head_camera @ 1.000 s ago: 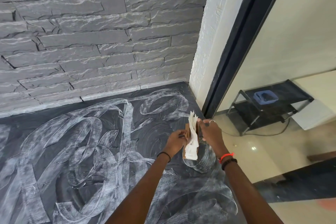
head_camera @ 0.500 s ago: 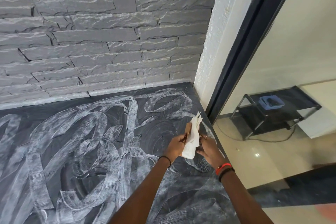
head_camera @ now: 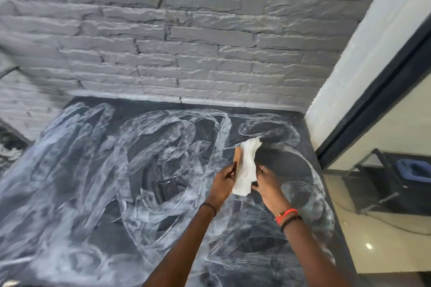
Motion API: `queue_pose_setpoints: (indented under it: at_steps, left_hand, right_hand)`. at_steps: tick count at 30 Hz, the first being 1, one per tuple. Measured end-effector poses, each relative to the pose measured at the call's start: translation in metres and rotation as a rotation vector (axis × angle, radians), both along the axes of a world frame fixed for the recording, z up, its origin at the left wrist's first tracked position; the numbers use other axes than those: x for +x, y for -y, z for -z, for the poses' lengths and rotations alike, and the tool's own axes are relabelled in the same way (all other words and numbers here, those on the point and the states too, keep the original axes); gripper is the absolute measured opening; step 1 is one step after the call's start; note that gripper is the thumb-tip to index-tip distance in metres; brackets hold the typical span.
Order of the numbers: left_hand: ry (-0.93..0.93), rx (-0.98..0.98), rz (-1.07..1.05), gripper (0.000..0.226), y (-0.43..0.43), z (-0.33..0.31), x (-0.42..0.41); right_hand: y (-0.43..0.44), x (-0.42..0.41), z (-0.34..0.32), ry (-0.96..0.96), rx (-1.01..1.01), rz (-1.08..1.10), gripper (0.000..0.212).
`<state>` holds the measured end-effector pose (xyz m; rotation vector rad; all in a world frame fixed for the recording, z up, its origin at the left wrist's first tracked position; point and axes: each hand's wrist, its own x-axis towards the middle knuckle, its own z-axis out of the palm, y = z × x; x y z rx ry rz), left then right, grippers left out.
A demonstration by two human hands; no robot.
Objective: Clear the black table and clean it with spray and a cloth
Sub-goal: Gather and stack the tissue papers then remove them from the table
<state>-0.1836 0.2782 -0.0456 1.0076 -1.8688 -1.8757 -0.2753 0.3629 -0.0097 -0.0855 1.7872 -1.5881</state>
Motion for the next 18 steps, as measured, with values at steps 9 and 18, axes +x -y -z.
queue_pose_setpoints:
  at_steps: [9,18]
  left_hand:
    - [-0.088,-0.045,-0.338,0.044,0.030,-0.019,0.169]
    - [-0.038,-0.117,-0.687,0.038,0.024,-0.006,0.363]
  right_hand:
    - [0.069,0.146,-0.001,-0.097,-0.061,-0.368,0.022]
    - [0.097,0.331,0.004,-0.109,-0.065,-0.680,0.022]
